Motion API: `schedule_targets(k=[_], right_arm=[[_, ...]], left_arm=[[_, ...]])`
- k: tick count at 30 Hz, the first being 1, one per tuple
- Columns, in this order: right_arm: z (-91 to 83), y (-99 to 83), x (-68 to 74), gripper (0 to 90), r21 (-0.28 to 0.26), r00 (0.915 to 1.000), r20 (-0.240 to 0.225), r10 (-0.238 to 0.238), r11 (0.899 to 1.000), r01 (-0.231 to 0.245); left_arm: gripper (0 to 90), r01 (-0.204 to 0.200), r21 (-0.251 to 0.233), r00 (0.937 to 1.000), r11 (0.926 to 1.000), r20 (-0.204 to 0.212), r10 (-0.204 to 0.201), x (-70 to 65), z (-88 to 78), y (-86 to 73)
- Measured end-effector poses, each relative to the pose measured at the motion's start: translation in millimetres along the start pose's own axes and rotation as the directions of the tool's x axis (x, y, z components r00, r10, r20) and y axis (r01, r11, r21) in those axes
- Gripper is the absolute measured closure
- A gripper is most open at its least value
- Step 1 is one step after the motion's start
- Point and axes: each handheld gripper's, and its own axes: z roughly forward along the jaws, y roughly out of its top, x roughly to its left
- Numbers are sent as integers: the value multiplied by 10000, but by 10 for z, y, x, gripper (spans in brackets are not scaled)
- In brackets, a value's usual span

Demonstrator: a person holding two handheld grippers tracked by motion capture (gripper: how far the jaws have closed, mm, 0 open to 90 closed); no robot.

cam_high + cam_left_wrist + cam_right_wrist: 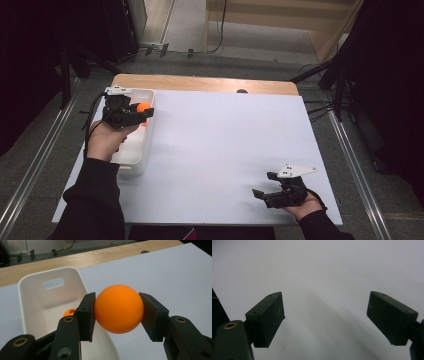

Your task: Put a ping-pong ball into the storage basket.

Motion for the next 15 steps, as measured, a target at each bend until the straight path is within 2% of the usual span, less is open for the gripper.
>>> schedule_targets(k=[6,15], right_arm=[[-2,-1,1,129,9,10000,8,21,10000,-21],[-2,0,3,129,18,10000,15,14,10000,-14]], left_arm=[[500,263,-56,9996,9996,-79,-263,57,-22,-40],[500,450,-115,9987,9989,-237,-452,115,-41,-83]])
